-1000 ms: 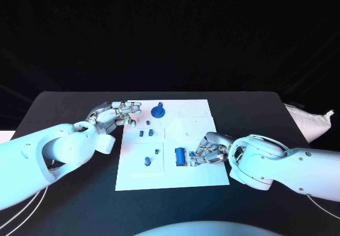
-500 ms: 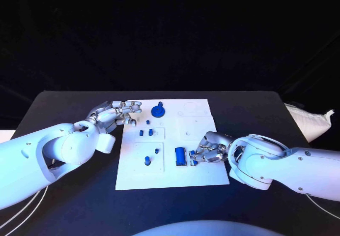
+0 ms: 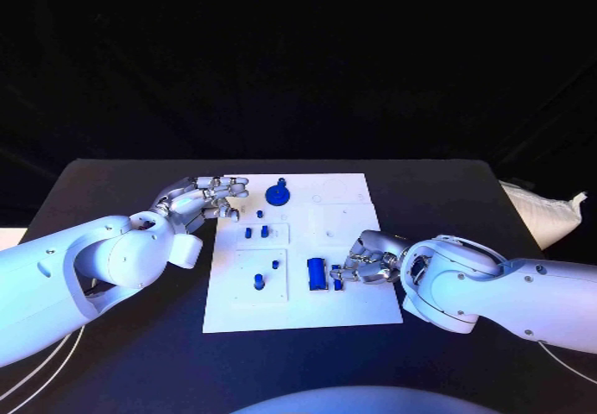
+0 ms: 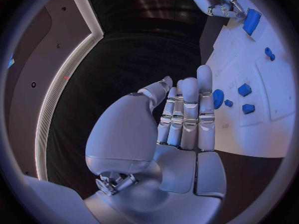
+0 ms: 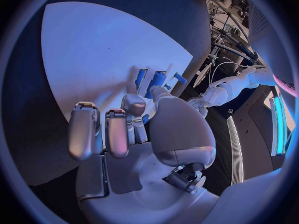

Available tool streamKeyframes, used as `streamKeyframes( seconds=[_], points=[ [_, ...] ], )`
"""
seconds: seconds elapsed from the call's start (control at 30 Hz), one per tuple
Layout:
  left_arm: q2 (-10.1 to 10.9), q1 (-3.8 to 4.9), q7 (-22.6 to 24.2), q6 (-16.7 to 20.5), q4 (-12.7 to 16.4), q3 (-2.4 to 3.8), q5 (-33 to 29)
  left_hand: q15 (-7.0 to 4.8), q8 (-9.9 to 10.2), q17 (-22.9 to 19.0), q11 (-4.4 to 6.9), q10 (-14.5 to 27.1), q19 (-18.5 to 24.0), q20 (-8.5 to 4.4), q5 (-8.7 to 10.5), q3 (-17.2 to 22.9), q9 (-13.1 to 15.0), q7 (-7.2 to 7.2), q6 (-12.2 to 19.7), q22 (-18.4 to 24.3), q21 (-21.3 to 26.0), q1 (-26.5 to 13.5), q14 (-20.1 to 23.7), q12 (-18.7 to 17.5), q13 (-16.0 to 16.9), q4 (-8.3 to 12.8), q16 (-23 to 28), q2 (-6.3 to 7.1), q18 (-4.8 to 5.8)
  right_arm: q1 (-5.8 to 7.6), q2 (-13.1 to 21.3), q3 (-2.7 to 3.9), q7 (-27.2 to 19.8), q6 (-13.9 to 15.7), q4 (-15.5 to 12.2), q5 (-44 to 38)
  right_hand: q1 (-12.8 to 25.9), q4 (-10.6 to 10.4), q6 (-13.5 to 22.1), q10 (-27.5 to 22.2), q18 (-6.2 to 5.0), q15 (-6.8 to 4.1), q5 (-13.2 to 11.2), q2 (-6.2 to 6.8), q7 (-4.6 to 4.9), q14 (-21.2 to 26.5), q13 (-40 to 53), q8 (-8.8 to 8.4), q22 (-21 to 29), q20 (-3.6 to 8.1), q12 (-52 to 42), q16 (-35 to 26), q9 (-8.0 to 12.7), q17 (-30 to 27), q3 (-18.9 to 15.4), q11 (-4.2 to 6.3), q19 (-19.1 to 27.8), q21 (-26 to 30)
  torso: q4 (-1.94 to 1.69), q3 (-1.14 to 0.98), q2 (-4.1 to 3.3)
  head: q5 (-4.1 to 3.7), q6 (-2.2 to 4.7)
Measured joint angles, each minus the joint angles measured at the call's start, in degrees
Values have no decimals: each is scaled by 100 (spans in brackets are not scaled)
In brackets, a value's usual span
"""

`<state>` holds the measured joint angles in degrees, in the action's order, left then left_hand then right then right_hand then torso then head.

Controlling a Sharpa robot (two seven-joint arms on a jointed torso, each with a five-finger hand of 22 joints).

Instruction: Assemble the parts on the task board

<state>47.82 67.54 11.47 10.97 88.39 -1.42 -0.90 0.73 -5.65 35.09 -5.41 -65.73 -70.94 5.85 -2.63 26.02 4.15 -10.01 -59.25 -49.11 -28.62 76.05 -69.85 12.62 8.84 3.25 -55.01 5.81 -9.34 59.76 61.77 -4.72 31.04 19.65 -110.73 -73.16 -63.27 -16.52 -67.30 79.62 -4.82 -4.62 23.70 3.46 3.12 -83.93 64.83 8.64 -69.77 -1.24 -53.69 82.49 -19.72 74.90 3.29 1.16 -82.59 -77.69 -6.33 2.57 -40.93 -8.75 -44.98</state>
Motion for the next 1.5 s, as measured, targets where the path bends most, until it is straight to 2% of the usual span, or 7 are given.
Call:
streamKeyframes(
  seconds=[0.3,0.47,0.6,0.7,1.1,1.5],
  points=[
    [2,0,1,2,-4,0,3,0,0,0,0,0,0,0,0,0,0,0,0,0,0,0,0,0,-1,0,0,0,0,-1,76,0,-36,13,-25,-70,-31,87,0,0,0,0,-339,-45,0,0,14,-1,-5,0,11,0,-23,5,-196,0,0,0,-1,-1,0,-15,4],
    [2,0,2,2,-7,0,4,0,0,0,0,0,0,0,0,0,0,0,0,0,0,0,0,0,-1,0,0,0,0,-1,89,-1,-79,17,8,-102,-566,364,0,0,0,0,-811,-7,0,0,-23,-29,52,0,166,0,-41,4,-260,0,0,0,-1,0,0,-23,8],
    [-2,0,3,2,-12,0,4,0,0,1,0,0,0,0,0,0,1,0,0,-1,0,0,0,0,-1,0,0,0,0,-1,74,-1,-118,23,54,-132,-930,595,1,-23,0,0,-1280,-48,0,0,-36,-29,63,0,201,0,-54,4,-242,-22,0,0,-1,2,4,-29,17],
    [-4,0,4,1,-15,0,4,0,0,1,0,0,0,0,0,0,1,0,0,-1,0,0,0,0,-1,0,0,0,0,-1,33,-1,-128,26,106,-175,-1054,673,1,-23,0,0,-1465,-93,0,0,-36,-52,63,0,201,0,-60,4,-224,-22,0,0,-2,5,5,-35,26],
    [-1,-1,7,0,-16,0,5,0,0,-8,0,0,0,0,0,0,1,1,0,-1,0,0,0,26,-1,0,0,0,0,-11,-168,3,-84,-24,289,-401,-1064,673,1,-23,0,0,-1499,-103,0,0,-11,-51,55,0,201,0,-68,3,-224,-22,0,0,-8,7,0,-30,24],
    [6,-1,7,0,-13,0,5,0,0,-8,0,-1,0,0,0,0,1,1,-1,-1,0,0,0,26,-2,0,0,0,0,-18,-161,6,-34,-45,269,-545,-1051,645,1,-23,0,0,-1460,-114,0,0,33,-46,27,0,178,0,-74,2,-317,-22,1,1,-3,1,-2,-16,16]
  ],
)
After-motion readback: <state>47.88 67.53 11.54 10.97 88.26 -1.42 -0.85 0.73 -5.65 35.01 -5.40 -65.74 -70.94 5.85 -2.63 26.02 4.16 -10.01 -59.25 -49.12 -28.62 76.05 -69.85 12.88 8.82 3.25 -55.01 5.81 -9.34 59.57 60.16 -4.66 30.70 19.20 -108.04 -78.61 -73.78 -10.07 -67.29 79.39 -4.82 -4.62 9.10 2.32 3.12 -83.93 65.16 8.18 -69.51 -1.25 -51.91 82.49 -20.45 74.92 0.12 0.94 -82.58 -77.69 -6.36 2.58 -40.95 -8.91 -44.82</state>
